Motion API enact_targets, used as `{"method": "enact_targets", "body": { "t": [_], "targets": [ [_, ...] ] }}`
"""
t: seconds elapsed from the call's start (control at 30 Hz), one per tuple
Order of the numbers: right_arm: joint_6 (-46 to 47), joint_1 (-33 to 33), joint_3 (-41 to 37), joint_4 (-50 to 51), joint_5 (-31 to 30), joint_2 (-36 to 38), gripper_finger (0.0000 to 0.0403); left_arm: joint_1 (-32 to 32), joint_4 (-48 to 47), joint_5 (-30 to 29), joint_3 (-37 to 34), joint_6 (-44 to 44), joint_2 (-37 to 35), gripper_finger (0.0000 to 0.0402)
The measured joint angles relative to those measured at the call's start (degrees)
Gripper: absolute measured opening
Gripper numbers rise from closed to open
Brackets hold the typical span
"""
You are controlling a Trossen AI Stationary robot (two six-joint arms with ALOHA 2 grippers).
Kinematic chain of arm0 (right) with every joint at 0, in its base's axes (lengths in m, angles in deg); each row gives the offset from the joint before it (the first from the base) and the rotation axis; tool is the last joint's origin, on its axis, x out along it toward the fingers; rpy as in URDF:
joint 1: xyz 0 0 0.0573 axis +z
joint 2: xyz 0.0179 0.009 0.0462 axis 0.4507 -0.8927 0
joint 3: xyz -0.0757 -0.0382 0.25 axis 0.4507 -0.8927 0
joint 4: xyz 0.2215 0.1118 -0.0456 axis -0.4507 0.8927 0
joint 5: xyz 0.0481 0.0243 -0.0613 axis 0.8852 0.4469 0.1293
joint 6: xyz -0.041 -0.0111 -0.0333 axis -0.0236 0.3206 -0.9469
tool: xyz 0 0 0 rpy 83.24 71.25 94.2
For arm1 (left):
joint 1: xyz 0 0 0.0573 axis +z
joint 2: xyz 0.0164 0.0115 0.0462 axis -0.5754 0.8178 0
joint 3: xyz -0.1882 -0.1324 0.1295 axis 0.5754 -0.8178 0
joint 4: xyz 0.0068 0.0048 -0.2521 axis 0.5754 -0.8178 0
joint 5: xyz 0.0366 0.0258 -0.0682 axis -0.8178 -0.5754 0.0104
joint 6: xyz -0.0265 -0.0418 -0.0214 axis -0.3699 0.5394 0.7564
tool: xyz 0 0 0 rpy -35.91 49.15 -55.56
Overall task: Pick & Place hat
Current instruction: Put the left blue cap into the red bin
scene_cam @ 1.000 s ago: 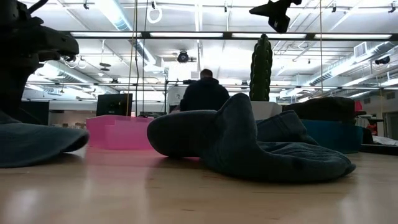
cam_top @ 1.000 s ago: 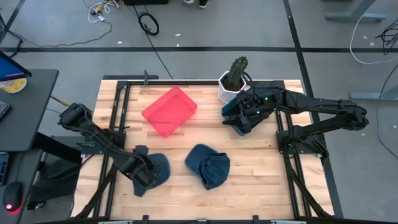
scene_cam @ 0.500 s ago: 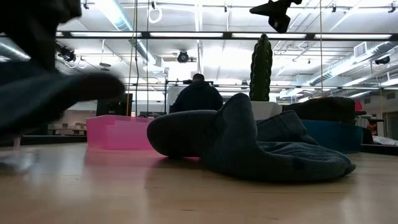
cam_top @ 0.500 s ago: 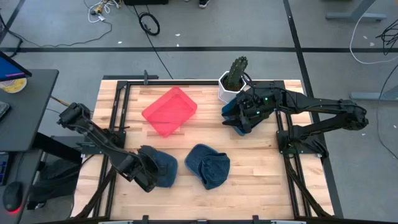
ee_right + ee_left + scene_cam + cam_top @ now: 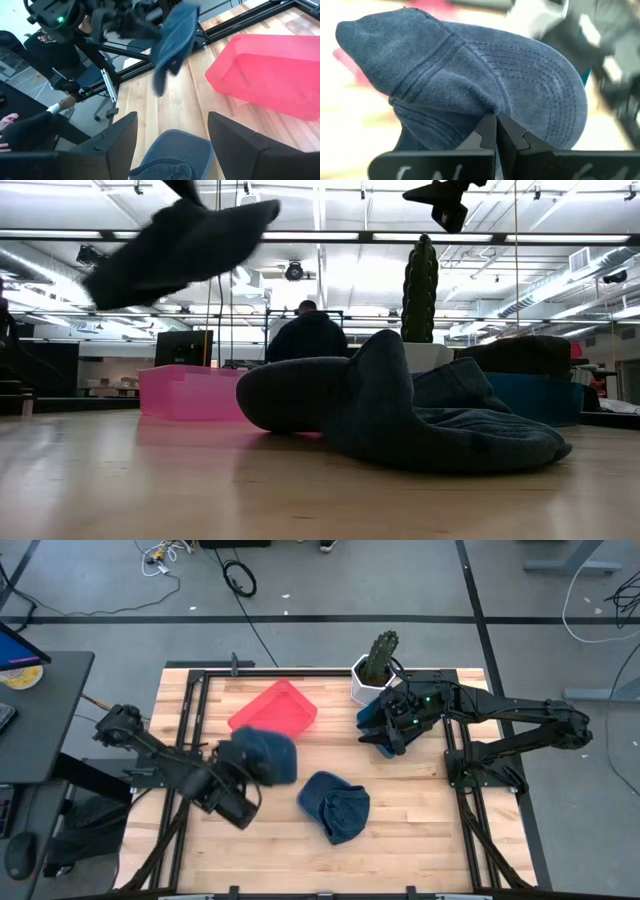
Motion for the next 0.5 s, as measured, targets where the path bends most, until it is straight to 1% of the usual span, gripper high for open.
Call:
{"method": "enact_targets", "body": {
  "t": [0.1, 0.17, 0.37, 0.5],
  "targets": [
    [0.0, 0.0, 0.0, 0.0, 0.0, 0.0, 0.0245, 3.7, -0.1, -6.3, 0.2, 0.4, 0.0, 0.0001],
    [0.0, 0.0, 0.0, 0.0, 0.0, 0.0, 0.0245, 6.6, -0.1, -8.9, 0.2, 2.0, 0.0, 0.0001],
    [0.0, 0.0, 0.0, 0.5, 0.0, 0.0, 0.0245, 16.5, 1.0, -13.5, 0.2, 5.9, 0.0, 0.0001],
    [0.0, 0.0, 0.0, 0.4, 0.0, 0.0, 0.0245, 22.9, 4.6, -14.3, 0.2, 3.8, 0.0, 0.0001]
  ]
}}
